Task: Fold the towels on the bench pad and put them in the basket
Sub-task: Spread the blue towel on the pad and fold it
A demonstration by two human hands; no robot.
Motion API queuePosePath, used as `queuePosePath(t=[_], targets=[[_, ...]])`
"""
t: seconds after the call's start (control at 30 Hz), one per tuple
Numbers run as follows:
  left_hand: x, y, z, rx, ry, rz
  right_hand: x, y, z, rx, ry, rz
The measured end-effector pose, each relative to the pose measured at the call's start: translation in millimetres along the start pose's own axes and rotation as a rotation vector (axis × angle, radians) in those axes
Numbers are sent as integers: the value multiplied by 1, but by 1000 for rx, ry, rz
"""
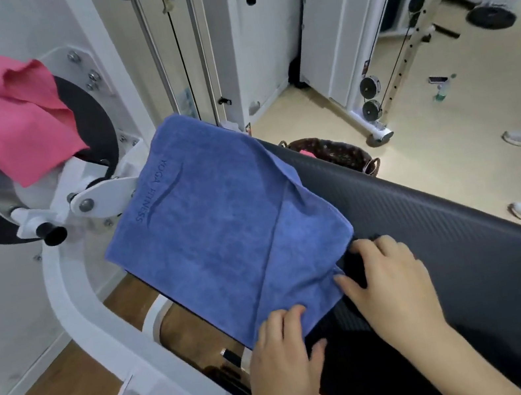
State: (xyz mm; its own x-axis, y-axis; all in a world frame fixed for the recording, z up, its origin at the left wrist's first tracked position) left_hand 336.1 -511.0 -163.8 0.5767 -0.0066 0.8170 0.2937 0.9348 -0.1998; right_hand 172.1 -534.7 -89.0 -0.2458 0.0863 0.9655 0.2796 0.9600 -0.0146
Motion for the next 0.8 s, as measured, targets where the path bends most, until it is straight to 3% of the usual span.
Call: queuePosePath(t=[0.13,0.23,0.3,0.4,0.5,0.6,0.7,0.8], targets=[[3,-4,-1,38,-39,1,-9,-5,-16,76,105,89],[10,-10,0,47,-80,23,-9,-6,-20,99,64,61],[19,-14,4,45,-76,34,-6,-13,-12,61,-113,-45],[36,-20,13,74,67,72,6,-23,-5,-49,-620,-264],[53,-22,41,48,191,114,35,-31,-2,-95,-1059,-299],[46,-20,76,36,105,110,68,-33,-1,-28,-1258,-369],[19,-17,94,22,-51,51,96,-32,12,23,-1240,-384],[-3,-10,92,28,-126,-18,120,-33,51,-6,-1017,-230]])
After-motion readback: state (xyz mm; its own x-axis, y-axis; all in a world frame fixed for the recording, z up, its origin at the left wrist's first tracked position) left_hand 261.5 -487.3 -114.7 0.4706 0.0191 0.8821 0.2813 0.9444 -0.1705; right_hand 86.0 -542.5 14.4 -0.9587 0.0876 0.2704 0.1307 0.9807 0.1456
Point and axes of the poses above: each hand's wrist, its own y-axis away from the middle knuckle, its own x-axis out of the back of the hand, z = x × y, the point moved 8 cm from there along -y, towards the middle knuckle, and after that the axes turned 1 degree about -y, right-handed, at the moved point
